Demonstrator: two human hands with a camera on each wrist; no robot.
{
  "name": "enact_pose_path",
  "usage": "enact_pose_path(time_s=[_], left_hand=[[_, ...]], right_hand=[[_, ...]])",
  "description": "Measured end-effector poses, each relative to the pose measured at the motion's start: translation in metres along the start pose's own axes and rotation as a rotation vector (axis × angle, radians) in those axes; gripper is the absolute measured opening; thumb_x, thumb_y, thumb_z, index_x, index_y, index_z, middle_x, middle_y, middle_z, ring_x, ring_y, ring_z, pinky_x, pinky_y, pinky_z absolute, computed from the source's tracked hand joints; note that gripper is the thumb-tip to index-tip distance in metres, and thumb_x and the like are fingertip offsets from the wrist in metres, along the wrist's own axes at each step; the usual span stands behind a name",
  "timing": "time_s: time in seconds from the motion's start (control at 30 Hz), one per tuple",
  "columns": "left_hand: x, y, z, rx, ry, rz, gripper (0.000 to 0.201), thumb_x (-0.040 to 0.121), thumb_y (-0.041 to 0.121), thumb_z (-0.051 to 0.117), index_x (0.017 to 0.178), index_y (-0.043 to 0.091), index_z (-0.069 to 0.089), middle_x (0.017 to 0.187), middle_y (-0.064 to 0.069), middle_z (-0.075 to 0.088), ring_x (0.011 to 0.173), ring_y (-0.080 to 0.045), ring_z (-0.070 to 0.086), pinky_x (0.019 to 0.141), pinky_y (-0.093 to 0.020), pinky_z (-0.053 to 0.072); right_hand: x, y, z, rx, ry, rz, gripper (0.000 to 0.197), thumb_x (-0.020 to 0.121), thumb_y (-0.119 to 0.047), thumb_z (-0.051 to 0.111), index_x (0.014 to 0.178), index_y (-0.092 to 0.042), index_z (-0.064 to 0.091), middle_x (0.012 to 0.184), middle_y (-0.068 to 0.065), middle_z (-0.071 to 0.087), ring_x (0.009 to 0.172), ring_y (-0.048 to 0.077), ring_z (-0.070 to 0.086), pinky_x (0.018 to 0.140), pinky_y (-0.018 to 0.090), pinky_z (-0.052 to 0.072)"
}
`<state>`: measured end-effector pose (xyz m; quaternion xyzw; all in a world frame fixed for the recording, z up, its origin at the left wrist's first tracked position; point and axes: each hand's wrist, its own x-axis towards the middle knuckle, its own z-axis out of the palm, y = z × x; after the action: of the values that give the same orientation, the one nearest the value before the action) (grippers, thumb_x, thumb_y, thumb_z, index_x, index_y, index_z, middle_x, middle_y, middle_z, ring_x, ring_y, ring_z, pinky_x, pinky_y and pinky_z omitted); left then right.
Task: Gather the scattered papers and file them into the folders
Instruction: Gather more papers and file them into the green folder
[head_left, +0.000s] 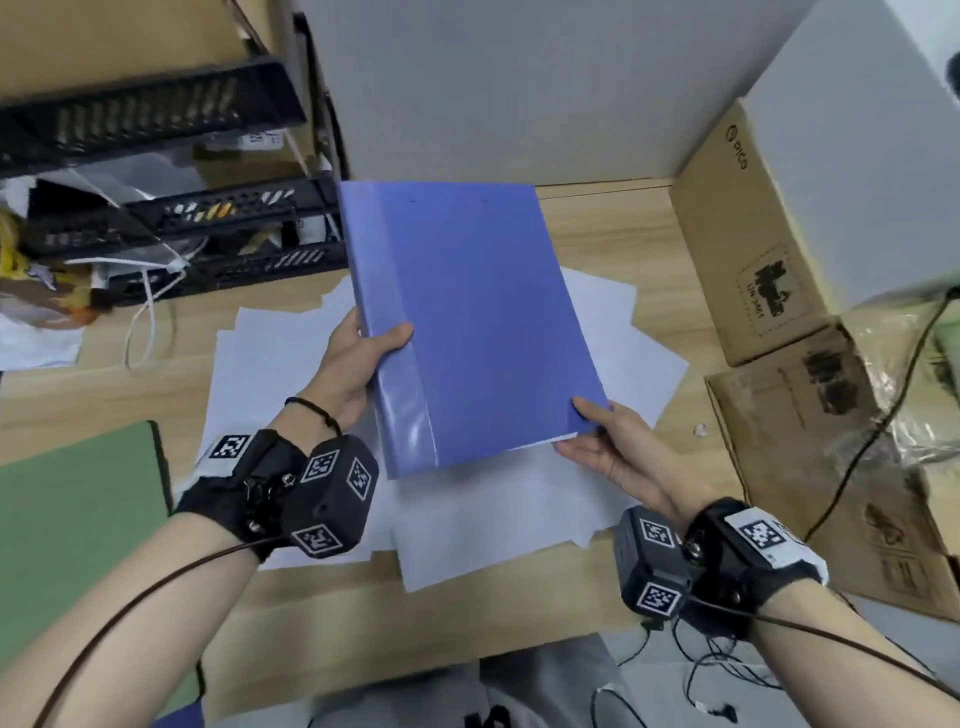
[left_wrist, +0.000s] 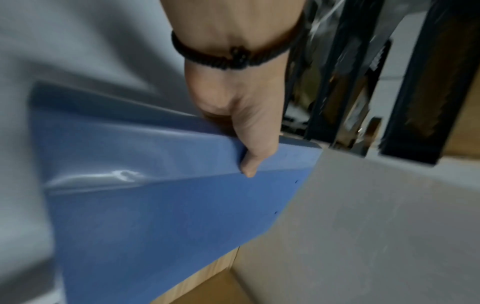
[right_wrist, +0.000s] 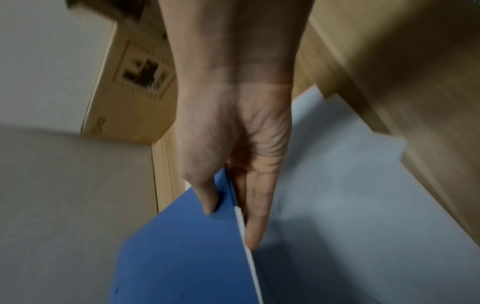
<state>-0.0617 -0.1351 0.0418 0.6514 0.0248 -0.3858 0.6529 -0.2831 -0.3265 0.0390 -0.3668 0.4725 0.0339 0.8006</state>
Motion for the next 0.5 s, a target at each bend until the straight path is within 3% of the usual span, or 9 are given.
enact_pose_path(time_s=[0.1, 0.2, 0.3, 0.37, 0.5], left_hand=[[0.023, -0.014, 0.043, -0.024, -0.041, -0.032, 0.045, 0.09, 0.011, 0.064, 0.133, 0.015, 0.052, 0.126, -0.005, 0.065, 0.113, -0.026, 0.063, 0.097, -0.046, 0.05], [0.041, -0.022, 0.081, -0.025, -0.062, -0.076, 0.045, 0.091, 0.013, 0.063, 0.133, 0.016, 0.05, 0.126, -0.004, 0.065, 0.112, -0.025, 0.064, 0.097, -0.047, 0.05], [0.056, -0.026, 0.114, -0.006, -0.085, -0.081, 0.047, 0.089, 0.015, 0.065, 0.134, 0.014, 0.048, 0.126, -0.005, 0.065, 0.11, -0.024, 0.065, 0.096, -0.048, 0.051], [0.061, -0.027, 0.132, 0.007, -0.114, -0.079, 0.049, 0.09, 0.017, 0.066, 0.134, 0.012, 0.047, 0.126, -0.006, 0.064, 0.108, -0.023, 0.066, 0.089, -0.042, 0.056], [0.069, -0.03, 0.151, 0.142, -0.189, -0.071, 0.036, 0.096, 0.015, 0.056, 0.131, 0.011, 0.048, 0.12, -0.002, 0.065, 0.09, -0.01, 0.069, 0.065, -0.02, 0.056]], right_hand=[[-0.001, -0.013, -0.031, 0.176, 0.051, -0.038, 0.023, 0.098, -0.009, 0.053, 0.118, -0.001, 0.06, 0.099, 0.018, 0.075, 0.081, 0.026, 0.075, 0.065, 0.03, 0.061], [0.0, -0.014, -0.048, 0.27, 0.054, -0.057, 0.025, 0.098, -0.006, 0.052, 0.123, -0.002, 0.057, 0.106, 0.019, 0.073, 0.086, 0.028, 0.075, 0.069, 0.032, 0.061], [0.001, -0.007, -0.052, 0.276, -0.017, -0.027, 0.016, 0.1, -0.008, 0.049, 0.11, -0.003, 0.062, 0.103, 0.02, 0.073, 0.089, 0.029, 0.074, 0.073, 0.032, 0.061], [0.008, -0.001, -0.048, 0.304, -0.037, -0.006, 0.017, 0.101, -0.009, 0.047, 0.108, -0.001, 0.06, 0.095, 0.018, 0.075, 0.086, 0.028, 0.074, 0.071, 0.032, 0.061], [0.03, -0.001, -0.043, 0.396, 0.054, -0.066, 0.02, 0.103, -0.005, 0.042, 0.121, 0.001, 0.048, 0.091, 0.018, 0.073, 0.075, 0.025, 0.075, 0.063, 0.031, 0.061]])
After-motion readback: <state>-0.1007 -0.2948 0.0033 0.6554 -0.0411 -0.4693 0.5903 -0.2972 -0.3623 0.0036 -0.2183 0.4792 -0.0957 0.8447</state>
